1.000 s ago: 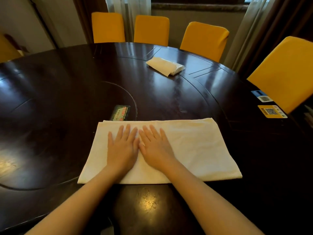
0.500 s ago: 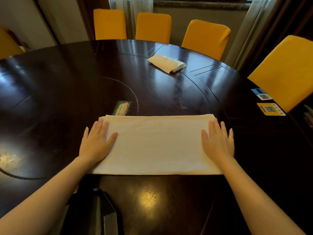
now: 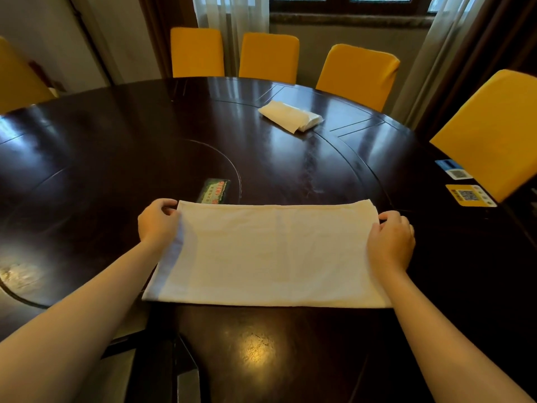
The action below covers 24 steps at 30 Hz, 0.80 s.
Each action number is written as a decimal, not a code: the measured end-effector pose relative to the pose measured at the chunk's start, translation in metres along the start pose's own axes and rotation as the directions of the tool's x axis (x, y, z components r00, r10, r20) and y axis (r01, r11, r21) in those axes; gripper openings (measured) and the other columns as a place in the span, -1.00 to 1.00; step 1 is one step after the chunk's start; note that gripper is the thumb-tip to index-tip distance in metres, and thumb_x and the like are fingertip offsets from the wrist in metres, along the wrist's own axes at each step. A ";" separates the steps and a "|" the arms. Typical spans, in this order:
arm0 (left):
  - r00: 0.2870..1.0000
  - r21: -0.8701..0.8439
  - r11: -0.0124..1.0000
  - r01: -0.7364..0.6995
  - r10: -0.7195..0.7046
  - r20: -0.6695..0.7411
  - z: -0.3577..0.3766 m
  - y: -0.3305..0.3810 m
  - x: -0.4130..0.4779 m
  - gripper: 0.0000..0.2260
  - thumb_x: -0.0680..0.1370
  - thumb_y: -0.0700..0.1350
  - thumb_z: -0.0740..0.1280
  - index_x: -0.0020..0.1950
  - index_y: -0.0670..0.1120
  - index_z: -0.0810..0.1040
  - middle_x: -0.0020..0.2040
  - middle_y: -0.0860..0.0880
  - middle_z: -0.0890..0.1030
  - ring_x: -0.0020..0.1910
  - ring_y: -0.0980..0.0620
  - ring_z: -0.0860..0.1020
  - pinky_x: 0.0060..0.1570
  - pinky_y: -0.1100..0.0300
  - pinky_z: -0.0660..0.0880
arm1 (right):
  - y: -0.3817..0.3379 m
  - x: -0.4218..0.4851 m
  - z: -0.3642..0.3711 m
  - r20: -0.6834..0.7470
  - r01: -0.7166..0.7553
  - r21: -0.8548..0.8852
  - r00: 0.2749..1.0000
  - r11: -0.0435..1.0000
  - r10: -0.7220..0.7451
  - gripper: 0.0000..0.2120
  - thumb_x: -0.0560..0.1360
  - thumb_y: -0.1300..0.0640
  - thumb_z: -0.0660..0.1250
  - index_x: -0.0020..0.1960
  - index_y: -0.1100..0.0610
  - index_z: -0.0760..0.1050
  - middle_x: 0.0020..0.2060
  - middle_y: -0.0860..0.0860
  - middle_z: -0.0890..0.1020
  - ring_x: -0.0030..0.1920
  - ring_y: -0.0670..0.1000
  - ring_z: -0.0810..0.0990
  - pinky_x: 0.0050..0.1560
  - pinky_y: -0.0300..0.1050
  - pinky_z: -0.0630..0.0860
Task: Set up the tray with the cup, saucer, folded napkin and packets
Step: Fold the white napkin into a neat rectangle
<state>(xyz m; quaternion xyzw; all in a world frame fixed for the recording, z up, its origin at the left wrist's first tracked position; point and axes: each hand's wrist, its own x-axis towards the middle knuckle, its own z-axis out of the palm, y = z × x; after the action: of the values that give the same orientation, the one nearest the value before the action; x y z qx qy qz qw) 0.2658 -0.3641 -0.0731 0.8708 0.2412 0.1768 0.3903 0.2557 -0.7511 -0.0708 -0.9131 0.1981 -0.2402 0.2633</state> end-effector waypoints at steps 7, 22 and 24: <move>0.999 -0.006 0.999 -0.033 0.032 -0.031 0.007 0.004 -0.002 -0.77 0.55 -0.20 0.25 0.20 -0.11 0.51 0.10 -0.14 0.58 -0.03 0.00 0.49 -0.06 0.13 0.45 | 0.004 -0.001 0.002 -0.040 -0.041 0.033 0.998 0.999 0.042 -0.83 0.53 0.30 0.21 0.11 0.26 0.45 0.09 0.22 0.54 0.12 0.24 0.49 0.10 0.16 0.47; 0.651 0.340 0.599 -0.725 0.436 0.621 0.031 0.022 -0.116 -0.44 0.51 0.23 -0.25 0.49 0.09 -0.10 0.50 0.09 -0.13 0.51 0.05 -0.16 0.45 -0.01 -0.23 | -0.060 -0.094 0.024 0.503 0.483 0.045 0.746 0.875 -0.437 -0.47 0.60 0.06 0.05 0.52 0.11 -0.01 0.53 0.09 0.07 0.53 0.08 0.00 0.48 -0.02 -0.23; 0.613 0.331 0.570 -0.752 0.419 0.670 0.034 0.013 -0.123 -0.44 0.47 0.28 -0.34 0.44 0.13 -0.26 0.46 0.14 -0.26 0.45 0.12 -0.32 0.41 0.02 -0.35 | -0.068 -0.121 0.034 0.603 0.616 0.027 0.618 0.787 -0.504 -0.46 0.60 -0.09 -0.10 0.52 0.04 -0.13 0.55 0.00 -0.08 0.53 0.01 -0.16 0.42 -0.01 -0.35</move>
<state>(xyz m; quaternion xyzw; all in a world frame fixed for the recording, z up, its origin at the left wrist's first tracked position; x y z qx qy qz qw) 0.1854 -0.4606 -0.0995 0.9862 -0.1499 -0.0252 0.0653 0.1924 -0.6256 -0.0975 -0.9764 -0.1668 -0.0009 0.1371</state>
